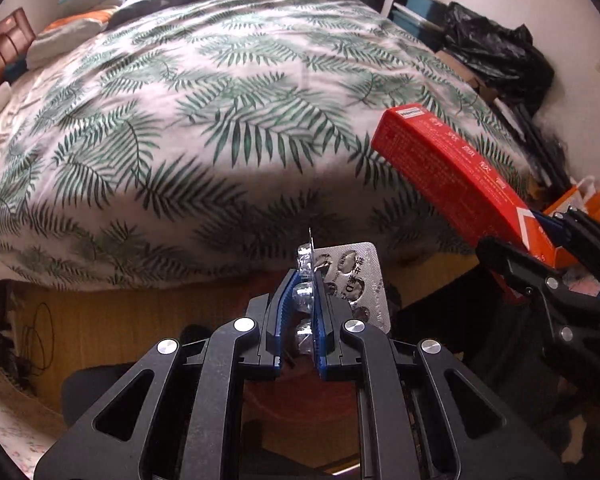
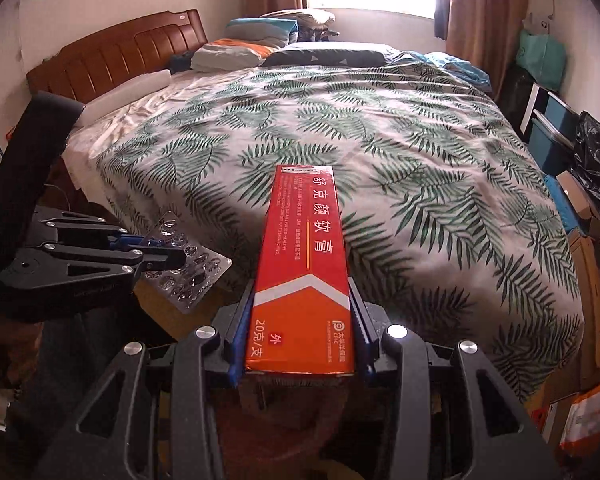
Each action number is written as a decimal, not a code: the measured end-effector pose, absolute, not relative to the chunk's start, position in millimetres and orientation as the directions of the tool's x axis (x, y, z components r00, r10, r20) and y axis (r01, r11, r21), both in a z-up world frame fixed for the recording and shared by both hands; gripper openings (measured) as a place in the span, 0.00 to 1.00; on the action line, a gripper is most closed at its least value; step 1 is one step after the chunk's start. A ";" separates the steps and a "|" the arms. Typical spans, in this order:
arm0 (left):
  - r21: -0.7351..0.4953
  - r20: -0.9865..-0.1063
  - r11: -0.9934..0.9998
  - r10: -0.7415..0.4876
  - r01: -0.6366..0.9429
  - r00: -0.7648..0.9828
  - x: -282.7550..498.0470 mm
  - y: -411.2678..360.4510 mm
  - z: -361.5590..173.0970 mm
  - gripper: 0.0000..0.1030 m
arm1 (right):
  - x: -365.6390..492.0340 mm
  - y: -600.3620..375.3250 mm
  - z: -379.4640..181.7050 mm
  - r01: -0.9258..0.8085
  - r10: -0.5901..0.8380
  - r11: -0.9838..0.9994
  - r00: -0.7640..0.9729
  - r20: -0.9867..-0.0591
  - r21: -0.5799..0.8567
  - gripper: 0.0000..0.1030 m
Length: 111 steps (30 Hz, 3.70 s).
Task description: Collect trash
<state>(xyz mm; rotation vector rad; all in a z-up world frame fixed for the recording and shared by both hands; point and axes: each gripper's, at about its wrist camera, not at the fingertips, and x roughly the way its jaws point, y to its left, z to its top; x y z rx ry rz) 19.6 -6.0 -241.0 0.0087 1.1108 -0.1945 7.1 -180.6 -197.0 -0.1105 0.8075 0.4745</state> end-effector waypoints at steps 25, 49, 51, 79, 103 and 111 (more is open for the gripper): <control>-0.074 -0.992 0.991 -0.085 0.111 0.097 24.5 4.0 -427.2 0.12 | 15.2 -138.1 -373.4 -0.482 0.254 0.867 0.204 -0.945 0.129 0.40; -0.043 -0.996 0.997 -0.048 0.072 0.074 29.5 9.4 -436.0 0.54 | 29.6 -125.2 -403.3 -0.480 0.254 0.862 0.133 -0.958 0.162 0.66; -0.032 -0.996 0.997 -0.038 0.069 0.085 29.2 10.2 -433.2 0.65 | 29.5 -125.5 -401.1 -0.479 0.259 0.862 0.138 -0.956 0.165 0.71; 0.078 -0.972 0.987 0.044 0.139 0.232 -1.9 6.0 -363.7 0.94 | -18.4 -160.5 -308.8 -0.547 0.218 0.837 0.327 -0.919 0.004 0.95; 0.052 -0.984 0.976 0.013 0.213 0.180 -37.2 1.1 -360.5 0.94 | -46.4 -161.1 -324.1 -0.586 0.183 0.811 0.259 -0.948 -0.003 0.95; 0.049 -0.986 0.975 0.011 0.219 0.168 -38.0 0.6 -365.8 0.94 | -46.4 -162.0 -328.3 -0.583 0.185 0.812 0.248 -0.951 0.006 0.95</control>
